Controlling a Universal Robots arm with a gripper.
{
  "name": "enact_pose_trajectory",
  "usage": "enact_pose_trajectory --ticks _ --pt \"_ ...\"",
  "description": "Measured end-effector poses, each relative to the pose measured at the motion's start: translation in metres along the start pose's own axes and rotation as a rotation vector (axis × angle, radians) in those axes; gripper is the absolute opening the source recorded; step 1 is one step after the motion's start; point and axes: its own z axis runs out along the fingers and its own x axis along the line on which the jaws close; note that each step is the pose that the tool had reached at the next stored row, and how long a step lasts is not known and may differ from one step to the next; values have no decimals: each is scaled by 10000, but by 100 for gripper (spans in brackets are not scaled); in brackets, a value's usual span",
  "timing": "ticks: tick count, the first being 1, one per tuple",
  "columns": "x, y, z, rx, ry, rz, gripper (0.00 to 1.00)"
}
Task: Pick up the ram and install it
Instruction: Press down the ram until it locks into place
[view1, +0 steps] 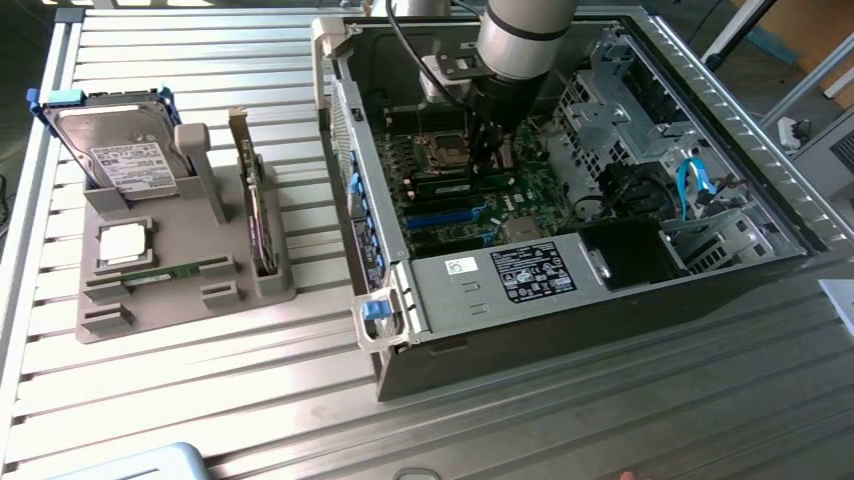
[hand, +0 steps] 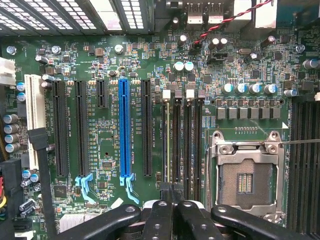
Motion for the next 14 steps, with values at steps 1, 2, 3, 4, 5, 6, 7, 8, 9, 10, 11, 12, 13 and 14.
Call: enact_pose_trajectory --ticks 1,2,3,4,5,6,7,8,9,10,11,12,13,14 --pt "0 0 1 0 1 0 10" --pt "0 0 2 -1 1 0 10" --pt "0 0 3 -1 1 0 10" --pt "0 1 5 0 1 0 10" --pt "0 1 7 0 0 0 10" --pt "0 1 9 0 0 0 10" --pt "0 1 10 0 1 0 10" --pt "0 1 12 0 1 0 10" --pt "0 2 15 0 1 0 10" --pt "0 2 15 0 2 0 10" --pt "0 2 16 0 1 0 10" --pt "0 2 16 0 0 0 10" --pt "0 2 16 1 -1 0 10" --pt "0 1 12 2 -4 0 10"
